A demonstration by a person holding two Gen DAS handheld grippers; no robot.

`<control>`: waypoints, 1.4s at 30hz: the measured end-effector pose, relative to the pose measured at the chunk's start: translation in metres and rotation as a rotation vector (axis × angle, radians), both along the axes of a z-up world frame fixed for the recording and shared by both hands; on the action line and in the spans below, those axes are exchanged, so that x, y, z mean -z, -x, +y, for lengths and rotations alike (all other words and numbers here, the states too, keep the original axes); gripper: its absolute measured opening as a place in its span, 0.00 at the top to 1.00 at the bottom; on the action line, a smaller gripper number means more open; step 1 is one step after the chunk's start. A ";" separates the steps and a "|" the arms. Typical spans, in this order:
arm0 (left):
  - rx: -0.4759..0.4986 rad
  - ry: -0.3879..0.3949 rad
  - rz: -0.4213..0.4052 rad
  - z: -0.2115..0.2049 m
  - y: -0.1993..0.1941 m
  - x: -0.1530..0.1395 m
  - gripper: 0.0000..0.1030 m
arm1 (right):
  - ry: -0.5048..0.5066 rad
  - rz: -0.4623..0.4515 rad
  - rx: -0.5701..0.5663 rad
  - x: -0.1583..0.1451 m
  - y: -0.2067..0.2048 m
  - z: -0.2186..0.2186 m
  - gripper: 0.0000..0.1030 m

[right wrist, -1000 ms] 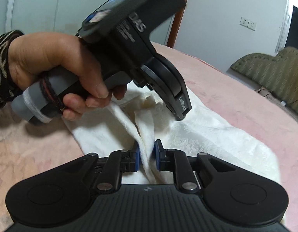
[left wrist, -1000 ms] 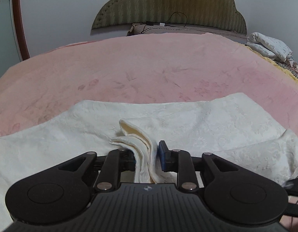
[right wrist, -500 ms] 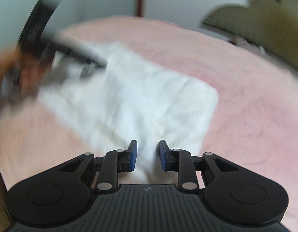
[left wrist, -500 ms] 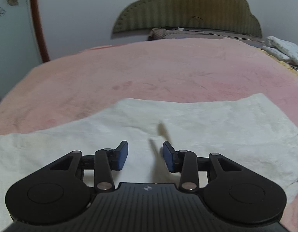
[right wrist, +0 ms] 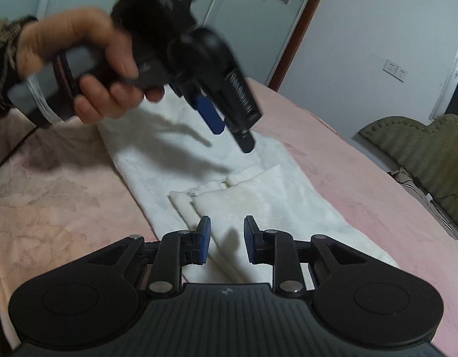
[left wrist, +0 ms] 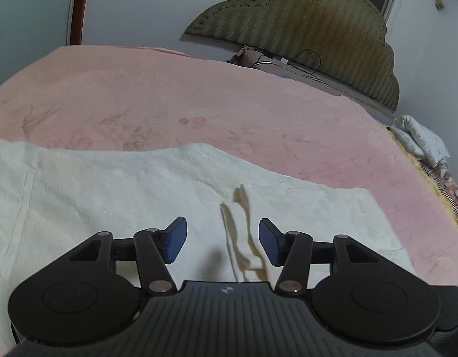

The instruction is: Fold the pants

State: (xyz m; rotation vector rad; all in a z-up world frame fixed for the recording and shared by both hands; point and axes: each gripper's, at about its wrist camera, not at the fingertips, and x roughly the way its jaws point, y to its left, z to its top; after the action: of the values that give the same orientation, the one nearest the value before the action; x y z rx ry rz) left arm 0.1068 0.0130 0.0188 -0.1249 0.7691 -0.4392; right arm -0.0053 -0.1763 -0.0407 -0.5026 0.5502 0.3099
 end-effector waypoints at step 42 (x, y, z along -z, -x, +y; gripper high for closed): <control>0.029 0.331 0.328 0.007 0.016 0.066 0.88 | -0.353 0.086 0.161 -0.001 -0.024 -0.034 0.93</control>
State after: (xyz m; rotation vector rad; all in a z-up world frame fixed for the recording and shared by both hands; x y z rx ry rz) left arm 0.0908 0.0196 -0.0476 -0.5053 1.0164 -0.5796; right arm 0.0186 -0.2104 -0.0396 -0.1027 0.6008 0.2682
